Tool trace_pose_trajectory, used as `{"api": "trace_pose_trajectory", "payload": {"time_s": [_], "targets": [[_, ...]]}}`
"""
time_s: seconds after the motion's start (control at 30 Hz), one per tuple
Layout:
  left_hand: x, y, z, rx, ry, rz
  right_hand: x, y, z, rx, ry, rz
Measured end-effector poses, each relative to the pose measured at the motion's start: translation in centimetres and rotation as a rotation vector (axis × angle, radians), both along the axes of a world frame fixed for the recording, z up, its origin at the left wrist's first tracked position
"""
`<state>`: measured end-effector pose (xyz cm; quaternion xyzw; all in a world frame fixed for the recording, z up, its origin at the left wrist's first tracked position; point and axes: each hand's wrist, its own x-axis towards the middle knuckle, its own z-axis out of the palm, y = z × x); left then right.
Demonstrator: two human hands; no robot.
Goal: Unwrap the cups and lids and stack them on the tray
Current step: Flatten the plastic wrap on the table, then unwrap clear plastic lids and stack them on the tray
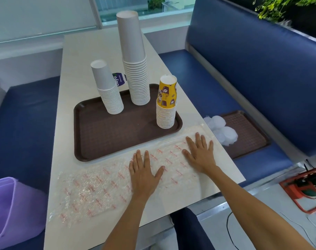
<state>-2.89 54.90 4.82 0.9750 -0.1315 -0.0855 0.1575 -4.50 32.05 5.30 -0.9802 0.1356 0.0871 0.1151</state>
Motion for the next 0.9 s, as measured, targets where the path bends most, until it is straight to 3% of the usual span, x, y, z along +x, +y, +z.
{"api": "trace_pose_trajectory", "payload": {"time_s": [0.17,0.3,0.47,0.77,0.9], "targets": [[0.3,-0.2,1.6,0.025,0.071,0.009,0.5,0.7,2.3,0.070,-0.102,-0.128],[-0.4,-1.2,3.8,-0.213,-0.043,0.023,0.3,0.8,3.9,0.186,-0.242,-0.173],[-0.3,-4.0,7.4,-0.505,-0.015,-0.036,0.9,0.8,6.3,0.406,-0.402,-0.220],[1.4,-12.7,11.0,-0.709,0.098,-0.067,1.9,-5.0,8.7,0.619,-0.495,-0.378],[2.1,-18.3,10.8,-0.764,0.201,-0.060,1.5,-10.4,7.7,0.614,-0.472,-0.440]]}}
